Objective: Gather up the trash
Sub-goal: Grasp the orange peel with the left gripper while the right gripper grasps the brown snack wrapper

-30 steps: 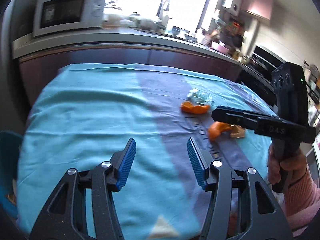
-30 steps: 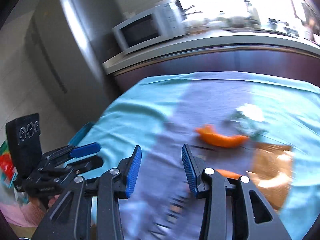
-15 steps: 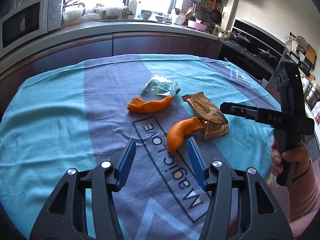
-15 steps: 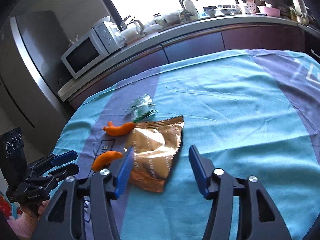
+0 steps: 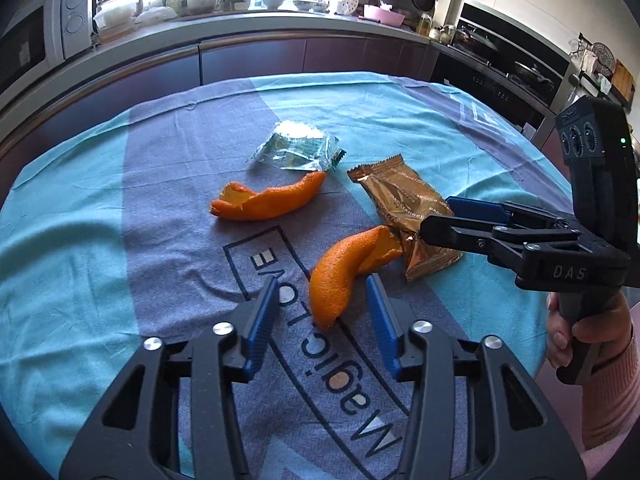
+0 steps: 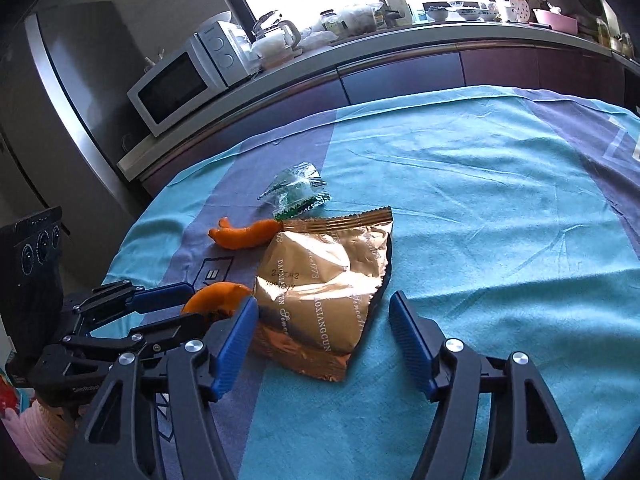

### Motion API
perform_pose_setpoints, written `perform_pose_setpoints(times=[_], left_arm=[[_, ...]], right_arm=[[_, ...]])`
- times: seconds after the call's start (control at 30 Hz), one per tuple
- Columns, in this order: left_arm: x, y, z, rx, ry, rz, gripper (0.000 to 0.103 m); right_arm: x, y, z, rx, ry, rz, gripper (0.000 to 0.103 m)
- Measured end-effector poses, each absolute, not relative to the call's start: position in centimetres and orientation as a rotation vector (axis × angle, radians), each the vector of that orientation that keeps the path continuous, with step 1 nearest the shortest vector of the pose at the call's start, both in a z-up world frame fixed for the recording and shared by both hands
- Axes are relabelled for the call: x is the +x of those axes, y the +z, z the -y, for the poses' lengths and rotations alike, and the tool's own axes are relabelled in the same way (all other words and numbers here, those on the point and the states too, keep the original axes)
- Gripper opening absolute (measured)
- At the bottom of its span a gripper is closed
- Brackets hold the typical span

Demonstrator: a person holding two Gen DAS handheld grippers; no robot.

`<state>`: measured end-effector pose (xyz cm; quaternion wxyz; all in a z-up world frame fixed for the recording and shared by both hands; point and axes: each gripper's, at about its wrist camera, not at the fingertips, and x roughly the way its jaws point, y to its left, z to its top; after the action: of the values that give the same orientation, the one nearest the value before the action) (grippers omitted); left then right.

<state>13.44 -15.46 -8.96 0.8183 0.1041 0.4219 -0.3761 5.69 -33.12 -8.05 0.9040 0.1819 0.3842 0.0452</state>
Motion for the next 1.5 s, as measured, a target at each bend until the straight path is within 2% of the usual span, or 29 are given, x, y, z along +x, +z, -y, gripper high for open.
perform_pose_setpoints(times=[0.03,0.17,0.2,0.33,0.43,0.63,1.5], left_arm=[[13.6,-9.1,15.6,0.223,-0.802,-0.907,0.036],[13.7,-9.2,15.8,0.213,-0.813,-0.913,0.027],[13.7,-9.2,15.9,0.212,-0.814,-0.915,0.022],[13.7,-9.1,15.6,0.201,-0.813,-0.910,0.018],[13.7,-9.0,15.4,0.188,-0.807,-0.907,0.016],[13.4,-8.7,14.7,0.157,-0.793,-0.900,0.015],[11.6,-6.2,9.2,0.059,-0.745,-0.844,0.015]], right_arm=[[5.7,-8.0,33.1,0.367,0.086,-0.796,0.055],[5.5,-8.1,33.1,0.351,0.074,-0.799,0.043],[5.5,-8.2,33.1,0.354,0.073,-0.799,0.035],[5.3,-8.4,33.6,0.380,0.075,-0.794,0.015],[5.1,-8.3,33.6,0.387,0.087,-0.784,0.008],[4.7,-7.7,33.9,0.410,0.111,-0.750,0.004],[4.1,-5.0,32.4,0.404,0.158,-0.678,0.002]])
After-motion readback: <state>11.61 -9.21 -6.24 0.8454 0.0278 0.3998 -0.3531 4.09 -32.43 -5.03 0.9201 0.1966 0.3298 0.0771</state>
